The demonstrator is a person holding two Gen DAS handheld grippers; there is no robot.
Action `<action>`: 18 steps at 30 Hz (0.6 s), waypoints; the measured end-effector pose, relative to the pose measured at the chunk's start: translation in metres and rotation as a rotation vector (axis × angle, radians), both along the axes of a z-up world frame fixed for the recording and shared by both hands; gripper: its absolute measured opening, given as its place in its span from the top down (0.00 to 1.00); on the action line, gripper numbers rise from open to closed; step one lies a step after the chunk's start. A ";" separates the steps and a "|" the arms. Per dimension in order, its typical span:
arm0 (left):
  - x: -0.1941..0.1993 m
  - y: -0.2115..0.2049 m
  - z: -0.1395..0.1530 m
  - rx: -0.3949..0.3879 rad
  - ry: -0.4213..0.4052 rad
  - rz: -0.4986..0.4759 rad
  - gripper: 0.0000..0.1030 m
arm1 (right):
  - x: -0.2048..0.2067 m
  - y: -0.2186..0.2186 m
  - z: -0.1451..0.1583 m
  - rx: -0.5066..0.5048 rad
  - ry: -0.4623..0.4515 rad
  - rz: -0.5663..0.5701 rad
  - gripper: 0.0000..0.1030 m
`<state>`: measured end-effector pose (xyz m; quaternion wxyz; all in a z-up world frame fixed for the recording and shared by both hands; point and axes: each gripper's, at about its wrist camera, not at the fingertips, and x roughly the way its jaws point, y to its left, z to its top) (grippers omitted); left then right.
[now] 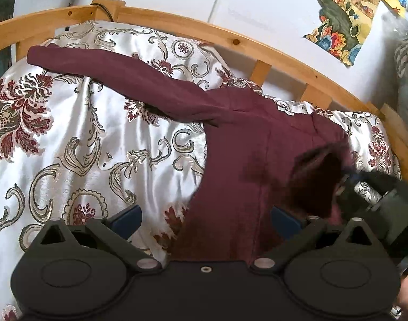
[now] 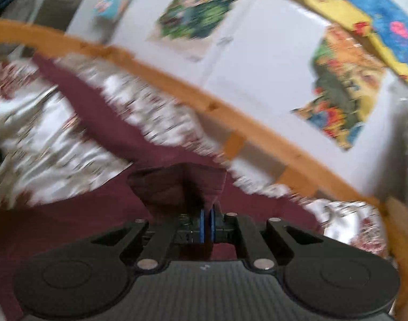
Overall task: Fold small clothes
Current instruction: 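Fold the held sleeve across the shirt body with the right tool, then release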
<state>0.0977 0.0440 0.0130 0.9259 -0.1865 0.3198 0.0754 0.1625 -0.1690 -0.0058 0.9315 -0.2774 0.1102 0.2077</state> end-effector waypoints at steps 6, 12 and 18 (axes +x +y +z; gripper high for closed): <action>0.007 -0.002 0.000 0.037 -0.035 -0.008 0.01 | -0.015 0.014 -0.033 -0.089 0.081 0.060 0.92; 0.026 -0.006 0.007 0.071 -0.090 -0.034 0.01 | -0.045 0.004 -0.041 -0.094 0.231 0.150 0.50; 0.057 -0.019 -0.004 0.090 -0.090 -0.093 0.01 | -0.057 -0.026 -0.031 0.031 0.455 0.225 0.18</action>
